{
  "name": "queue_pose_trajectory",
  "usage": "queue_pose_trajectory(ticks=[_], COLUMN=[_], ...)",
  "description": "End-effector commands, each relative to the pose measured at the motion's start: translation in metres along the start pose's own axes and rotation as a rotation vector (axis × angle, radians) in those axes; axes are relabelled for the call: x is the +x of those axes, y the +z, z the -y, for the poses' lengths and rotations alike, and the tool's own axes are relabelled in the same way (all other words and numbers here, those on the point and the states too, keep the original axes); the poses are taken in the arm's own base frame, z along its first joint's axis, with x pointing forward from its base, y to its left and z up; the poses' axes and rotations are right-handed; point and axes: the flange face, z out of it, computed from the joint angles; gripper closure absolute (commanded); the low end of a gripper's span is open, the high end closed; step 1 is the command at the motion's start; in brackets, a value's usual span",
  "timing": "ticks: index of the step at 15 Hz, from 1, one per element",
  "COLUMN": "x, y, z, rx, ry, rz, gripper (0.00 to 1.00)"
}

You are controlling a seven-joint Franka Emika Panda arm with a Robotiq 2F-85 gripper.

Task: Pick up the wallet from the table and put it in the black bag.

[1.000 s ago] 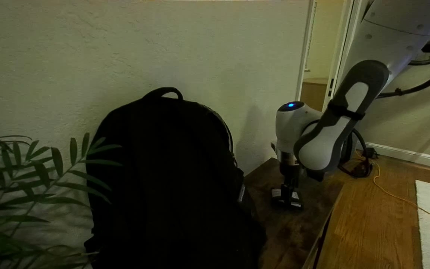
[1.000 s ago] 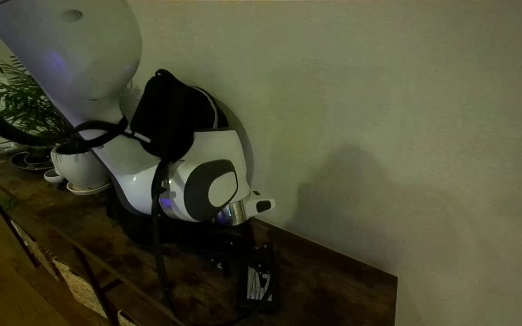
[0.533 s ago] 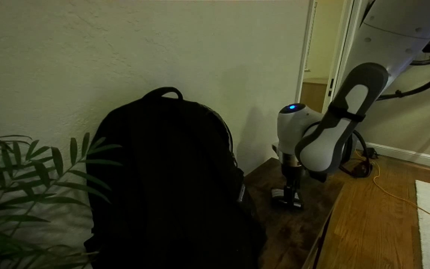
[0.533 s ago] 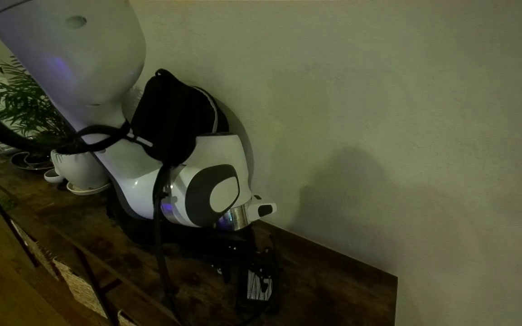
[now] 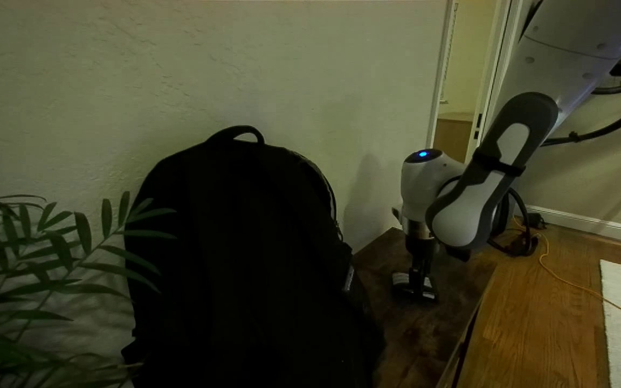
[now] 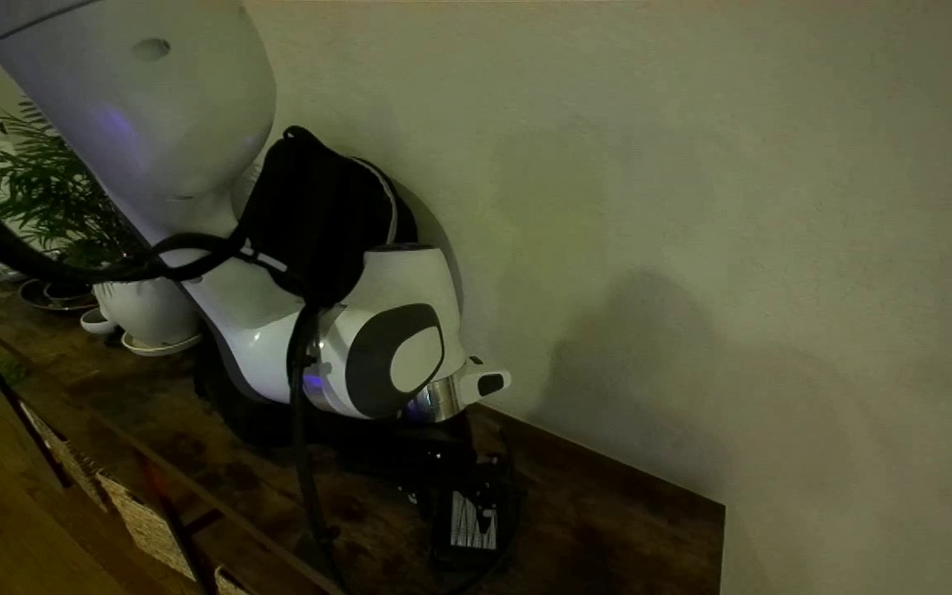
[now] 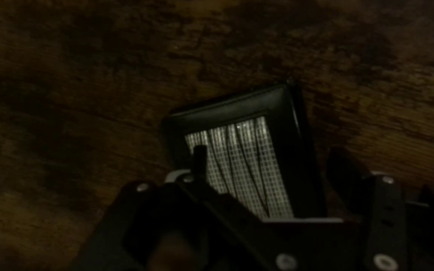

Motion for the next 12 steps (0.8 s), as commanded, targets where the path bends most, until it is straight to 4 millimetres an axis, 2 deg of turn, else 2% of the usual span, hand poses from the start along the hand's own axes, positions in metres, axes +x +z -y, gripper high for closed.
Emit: queue_pose_trajectory(ticks=[1, 4, 8, 9, 12], x=[0.0, 0.0, 0.007, 0.008, 0.009], y=[0.01, 0.015, 0.009, 0.007, 0.003], z=[-0.008, -0.011, -0.01, -0.009, -0.006], rx=[0.013, 0.011, 0.017, 0.02, 0.025], ry=[0.001, -0.006, -0.012, -0.019, -0.035], rz=[-0.011, -0.021, -0.041, -0.047, -0.051], gripper=[0.48, 0.67, 0.9, 0.95, 0.99])
